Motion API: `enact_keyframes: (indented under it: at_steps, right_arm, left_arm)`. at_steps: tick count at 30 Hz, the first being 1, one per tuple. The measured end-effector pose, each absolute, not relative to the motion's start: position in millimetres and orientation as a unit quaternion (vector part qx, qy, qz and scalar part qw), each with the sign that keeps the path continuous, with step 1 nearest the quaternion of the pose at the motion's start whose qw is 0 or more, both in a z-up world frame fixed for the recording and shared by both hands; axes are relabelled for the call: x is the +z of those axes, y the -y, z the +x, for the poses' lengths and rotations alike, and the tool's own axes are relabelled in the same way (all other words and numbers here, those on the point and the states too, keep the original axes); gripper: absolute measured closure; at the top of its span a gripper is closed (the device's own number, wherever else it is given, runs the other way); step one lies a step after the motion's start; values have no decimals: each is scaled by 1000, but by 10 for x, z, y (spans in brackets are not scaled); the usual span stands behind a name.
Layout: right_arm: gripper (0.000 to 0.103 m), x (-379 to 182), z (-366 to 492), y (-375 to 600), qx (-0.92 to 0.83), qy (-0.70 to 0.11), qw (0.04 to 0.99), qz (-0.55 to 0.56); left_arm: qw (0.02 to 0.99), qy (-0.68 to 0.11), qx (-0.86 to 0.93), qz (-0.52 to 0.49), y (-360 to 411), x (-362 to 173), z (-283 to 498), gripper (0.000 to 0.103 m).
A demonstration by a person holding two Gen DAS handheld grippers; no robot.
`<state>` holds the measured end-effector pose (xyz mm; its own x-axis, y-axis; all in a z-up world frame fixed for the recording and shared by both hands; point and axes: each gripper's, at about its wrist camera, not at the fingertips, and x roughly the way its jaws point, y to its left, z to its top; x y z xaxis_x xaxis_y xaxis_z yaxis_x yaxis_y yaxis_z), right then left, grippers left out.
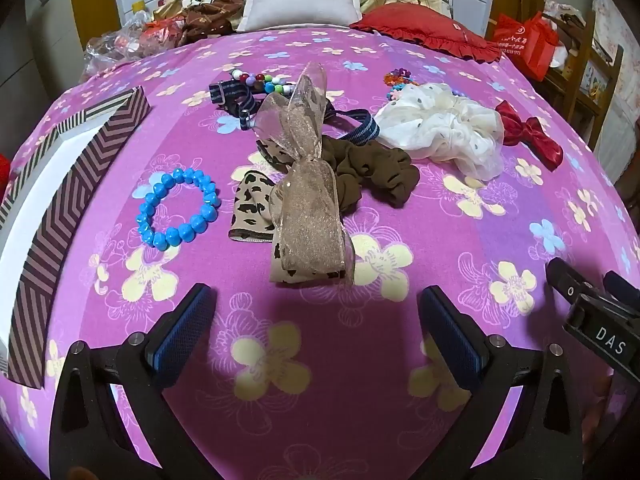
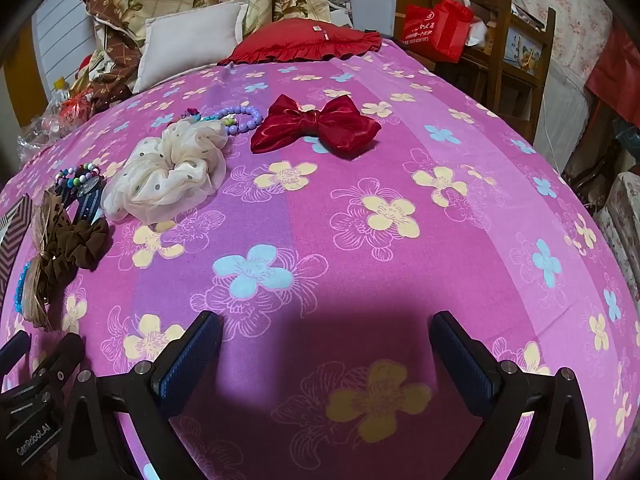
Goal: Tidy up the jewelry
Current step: 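Move the left tool toward the blue bead bracelet on the bedcover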
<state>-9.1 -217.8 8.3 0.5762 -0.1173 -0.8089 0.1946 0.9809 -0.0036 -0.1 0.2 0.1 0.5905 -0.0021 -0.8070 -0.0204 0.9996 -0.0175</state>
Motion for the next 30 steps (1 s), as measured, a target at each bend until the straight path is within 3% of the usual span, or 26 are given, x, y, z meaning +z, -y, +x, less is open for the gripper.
enact_keyframes:
  at_steps: [13, 16, 30]
  right_arm:
    - [0, 88, -99, 2176, -88, -451, 887, 43]
    - [0, 87, -90, 2180, -88, -452, 887, 43]
    - [0, 78, -410, 2039, -62, -470, 880, 30]
  left_arm:
    - [887, -462, -12, 5, -33, 12, -47, 3]
    - [884, -467, -13, -1, -155, 72, -229, 9]
    - [915, -398, 63, -16, -1134, 618, -1247, 9]
